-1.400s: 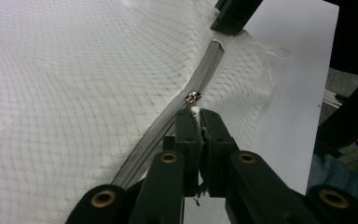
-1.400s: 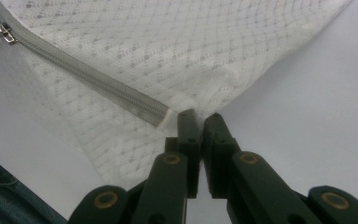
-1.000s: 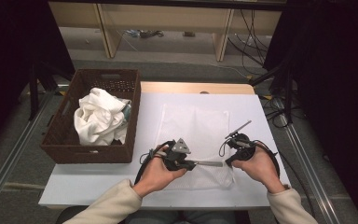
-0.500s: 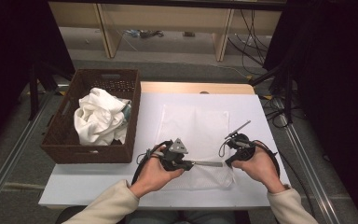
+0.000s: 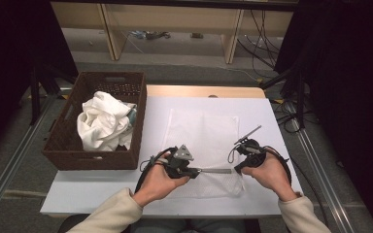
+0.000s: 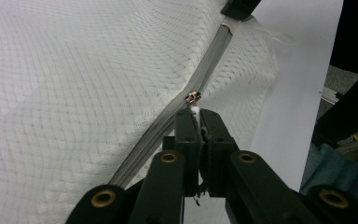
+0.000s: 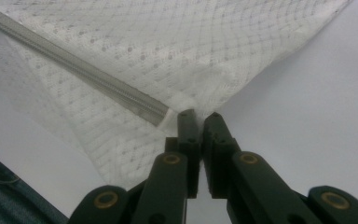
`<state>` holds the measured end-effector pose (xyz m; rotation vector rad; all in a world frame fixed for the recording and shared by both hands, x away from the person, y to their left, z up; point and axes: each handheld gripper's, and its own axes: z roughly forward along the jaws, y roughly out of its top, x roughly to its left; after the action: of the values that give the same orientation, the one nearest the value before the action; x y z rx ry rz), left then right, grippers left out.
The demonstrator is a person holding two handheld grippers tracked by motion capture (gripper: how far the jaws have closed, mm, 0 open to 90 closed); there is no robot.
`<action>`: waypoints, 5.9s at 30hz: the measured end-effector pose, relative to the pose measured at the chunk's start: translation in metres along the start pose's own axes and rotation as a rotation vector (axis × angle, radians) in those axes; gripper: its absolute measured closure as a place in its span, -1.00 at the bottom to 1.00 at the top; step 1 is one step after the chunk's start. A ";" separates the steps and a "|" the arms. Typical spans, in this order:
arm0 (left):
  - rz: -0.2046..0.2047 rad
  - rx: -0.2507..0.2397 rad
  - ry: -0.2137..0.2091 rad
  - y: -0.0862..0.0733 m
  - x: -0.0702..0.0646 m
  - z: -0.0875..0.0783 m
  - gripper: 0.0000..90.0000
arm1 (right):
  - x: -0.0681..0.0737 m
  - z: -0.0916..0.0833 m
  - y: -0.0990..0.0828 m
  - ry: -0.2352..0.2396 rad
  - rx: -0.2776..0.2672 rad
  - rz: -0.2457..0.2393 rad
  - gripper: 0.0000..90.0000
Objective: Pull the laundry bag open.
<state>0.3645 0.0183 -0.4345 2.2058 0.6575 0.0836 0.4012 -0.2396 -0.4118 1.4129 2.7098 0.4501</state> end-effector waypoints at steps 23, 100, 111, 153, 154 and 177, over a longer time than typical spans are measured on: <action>-0.027 0.001 0.013 -0.006 0.006 -0.012 0.92 | 0.000 0.000 -0.001 -0.015 0.022 0.023 0.94; -0.121 0.032 0.098 -0.047 0.029 -0.051 0.92 | 0.000 0.007 -0.004 -0.033 0.045 0.021 0.94; -0.133 0.057 0.104 -0.054 0.033 -0.052 0.92 | 0.001 0.010 -0.006 -0.032 0.054 0.013 0.94; -0.197 0.183 0.161 -0.073 0.045 -0.054 0.92 | -0.007 0.021 -0.018 -0.018 0.095 0.031 0.94; -0.194 0.194 0.165 -0.073 0.046 -0.054 0.92 | -0.007 0.021 -0.018 -0.018 0.098 0.040 0.94; -0.113 0.227 0.121 -0.068 0.029 -0.040 0.37 | -0.003 0.015 -0.017 -0.051 0.083 0.058 0.41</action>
<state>0.3497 0.0965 -0.4620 2.3888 0.8962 0.0888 0.3918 -0.2480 -0.4308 1.5049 2.6823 0.3031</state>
